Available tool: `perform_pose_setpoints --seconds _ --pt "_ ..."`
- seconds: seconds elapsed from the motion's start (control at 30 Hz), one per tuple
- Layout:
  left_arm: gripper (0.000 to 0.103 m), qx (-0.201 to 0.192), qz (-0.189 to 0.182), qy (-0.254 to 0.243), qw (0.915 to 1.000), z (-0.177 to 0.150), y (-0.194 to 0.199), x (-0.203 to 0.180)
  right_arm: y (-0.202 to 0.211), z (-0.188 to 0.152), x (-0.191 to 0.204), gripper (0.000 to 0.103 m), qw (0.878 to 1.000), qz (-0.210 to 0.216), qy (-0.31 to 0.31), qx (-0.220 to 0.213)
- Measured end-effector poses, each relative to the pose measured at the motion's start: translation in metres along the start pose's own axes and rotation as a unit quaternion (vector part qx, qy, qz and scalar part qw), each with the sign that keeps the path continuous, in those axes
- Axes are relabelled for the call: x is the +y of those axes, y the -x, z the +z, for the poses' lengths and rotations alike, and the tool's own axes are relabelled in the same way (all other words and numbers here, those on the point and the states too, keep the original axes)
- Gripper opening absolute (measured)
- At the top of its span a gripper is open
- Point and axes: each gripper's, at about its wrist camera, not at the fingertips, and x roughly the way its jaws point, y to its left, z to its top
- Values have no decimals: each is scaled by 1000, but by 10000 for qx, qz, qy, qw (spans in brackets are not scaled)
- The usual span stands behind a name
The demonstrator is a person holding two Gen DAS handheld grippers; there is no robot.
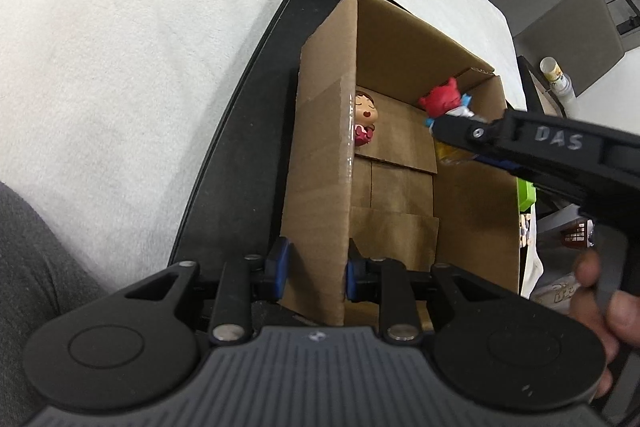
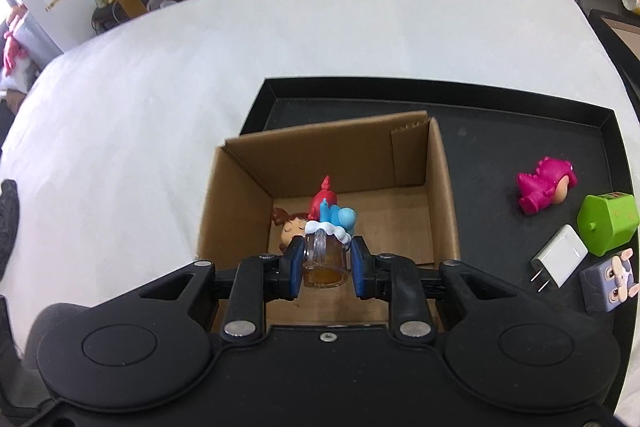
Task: Organize rigid objects
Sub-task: 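Carry the red figure and bottle into the box and release them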
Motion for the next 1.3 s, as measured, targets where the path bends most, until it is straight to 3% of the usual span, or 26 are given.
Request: perform_pose_setpoints --seconds 0.33,0.73,0.83,1.07,1.3 --pt "26 -12 -102 152 9998 0 0 9 -19 4 9 25 9999 -134 31 20" --pt "28 -47 -57 223 9997 -2 5 9 0 3 -7 28 9998 -111 -157 -111" --pt "28 -31 -49 230 9997 0 5 8 10 2 -13 32 9997 -62 -224 -125" --pt "28 10 29 244 9997 6 2 4 35 2 -22 61 9988 -65 -327 -360" --pt "28 2 94 164 9998 6 0 0 54 -3 -37 71 9970 -143 -460 -611"
